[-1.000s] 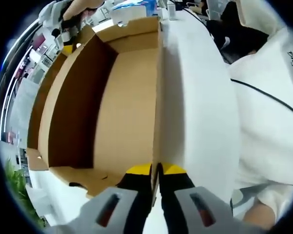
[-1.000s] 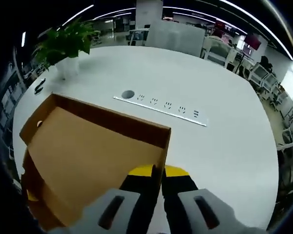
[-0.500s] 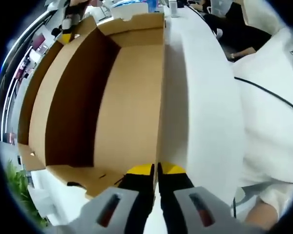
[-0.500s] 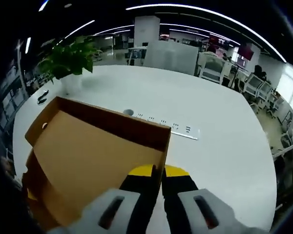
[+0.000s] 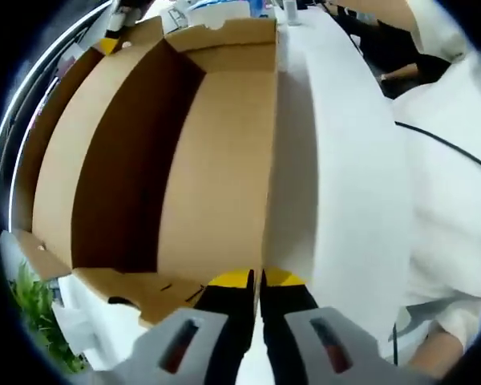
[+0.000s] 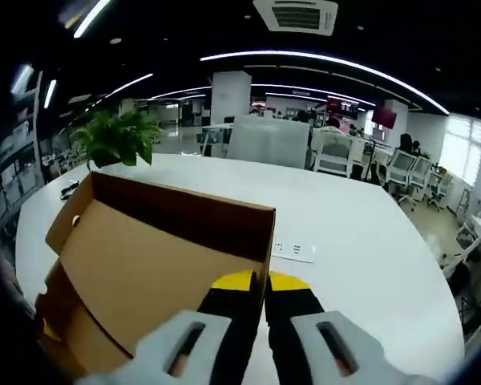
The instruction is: Operate the shoe box by opening the lid, removing the specified soft item, and placing it in the target area until the item is outside and the box remains undamaged.
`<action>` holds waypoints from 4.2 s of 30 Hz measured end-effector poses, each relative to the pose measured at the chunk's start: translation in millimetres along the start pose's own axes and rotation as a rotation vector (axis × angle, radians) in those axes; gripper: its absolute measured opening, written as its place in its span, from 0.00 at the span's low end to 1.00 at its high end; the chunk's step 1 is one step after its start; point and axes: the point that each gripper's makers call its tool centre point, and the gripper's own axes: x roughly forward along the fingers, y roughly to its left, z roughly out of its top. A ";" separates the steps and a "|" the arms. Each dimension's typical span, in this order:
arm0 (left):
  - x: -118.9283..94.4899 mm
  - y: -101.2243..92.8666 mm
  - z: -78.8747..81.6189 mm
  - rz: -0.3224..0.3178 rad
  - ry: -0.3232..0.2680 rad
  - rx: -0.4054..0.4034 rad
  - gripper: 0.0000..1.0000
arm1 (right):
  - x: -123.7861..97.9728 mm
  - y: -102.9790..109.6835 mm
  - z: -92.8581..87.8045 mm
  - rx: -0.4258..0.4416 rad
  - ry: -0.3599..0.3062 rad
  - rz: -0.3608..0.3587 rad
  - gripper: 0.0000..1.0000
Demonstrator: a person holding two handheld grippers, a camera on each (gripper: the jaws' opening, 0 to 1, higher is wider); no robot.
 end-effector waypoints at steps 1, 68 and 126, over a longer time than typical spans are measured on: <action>-0.2 0.0 0.1 -0.001 0.001 -0.005 0.03 | -3.4 1.3 1.9 -0.002 -0.016 0.000 0.02; 0.9 13.3 -3.0 0.081 -0.011 -0.047 0.05 | -120.9 16.6 26.5 -0.027 -0.551 -0.039 0.00; -15.8 35.2 15.9 0.209 -0.263 -0.090 0.24 | -138.4 19.9 -10.4 -0.106 -0.708 -0.149 0.00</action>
